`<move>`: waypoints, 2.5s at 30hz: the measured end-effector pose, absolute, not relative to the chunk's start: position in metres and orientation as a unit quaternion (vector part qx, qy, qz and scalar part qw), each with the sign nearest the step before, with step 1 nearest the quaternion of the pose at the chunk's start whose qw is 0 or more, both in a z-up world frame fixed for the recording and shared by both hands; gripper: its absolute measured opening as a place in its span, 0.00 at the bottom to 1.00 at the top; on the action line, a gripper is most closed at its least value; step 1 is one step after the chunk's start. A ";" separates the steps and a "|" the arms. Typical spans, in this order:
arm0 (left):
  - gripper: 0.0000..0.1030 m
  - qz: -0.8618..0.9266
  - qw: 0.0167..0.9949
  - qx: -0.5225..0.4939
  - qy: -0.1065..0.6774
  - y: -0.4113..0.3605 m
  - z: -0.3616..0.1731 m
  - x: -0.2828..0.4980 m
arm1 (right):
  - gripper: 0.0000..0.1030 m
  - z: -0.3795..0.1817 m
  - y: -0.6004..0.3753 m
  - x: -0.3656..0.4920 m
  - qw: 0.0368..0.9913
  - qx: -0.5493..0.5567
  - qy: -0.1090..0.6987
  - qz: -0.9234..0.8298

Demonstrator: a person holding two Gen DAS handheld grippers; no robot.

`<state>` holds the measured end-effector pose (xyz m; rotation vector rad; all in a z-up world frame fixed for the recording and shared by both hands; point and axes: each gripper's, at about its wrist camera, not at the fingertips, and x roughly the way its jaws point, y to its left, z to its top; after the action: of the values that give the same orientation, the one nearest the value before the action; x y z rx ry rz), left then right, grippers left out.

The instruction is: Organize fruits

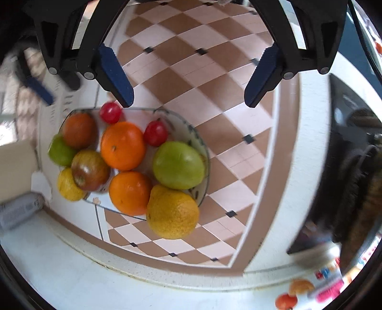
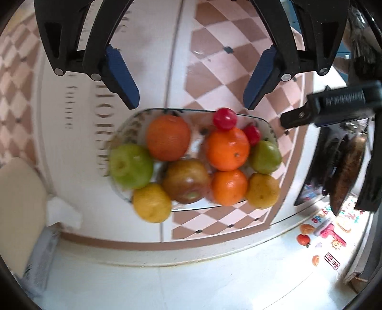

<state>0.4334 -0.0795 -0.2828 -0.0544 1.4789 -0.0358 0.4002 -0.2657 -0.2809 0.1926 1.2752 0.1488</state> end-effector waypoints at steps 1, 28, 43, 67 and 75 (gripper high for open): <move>0.93 -0.017 0.740 -0.020 0.672 -0.079 -0.281 0.430 | 0.92 -0.277 -0.268 0.397 0.799 0.082 0.593 0.060; 0.93 -0.023 0.857 0.005 0.515 -0.059 -0.128 0.308 | 0.97 -0.124 -0.276 0.272 0.875 0.092 0.475 0.010; 0.93 -0.053 0.892 0.013 0.448 -0.032 -0.053 0.193 | 0.97 -0.032 -0.246 0.125 0.910 0.081 0.405 -0.007; 0.93 -0.046 0.907 0.005 0.419 -0.036 -0.023 0.119 | 0.98 0.006 -0.258 0.054 0.918 0.079 0.389 0.023; 0.93 -0.023 0.911 0.006 0.411 -0.048 -0.025 0.143 | 0.98 -0.007 -0.268 0.097 0.916 0.080 0.394 0.015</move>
<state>0.1434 -0.0482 -0.0247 0.0128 0.8468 -0.0482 0.0969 -0.2684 -0.0073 0.1649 0.8100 0.0314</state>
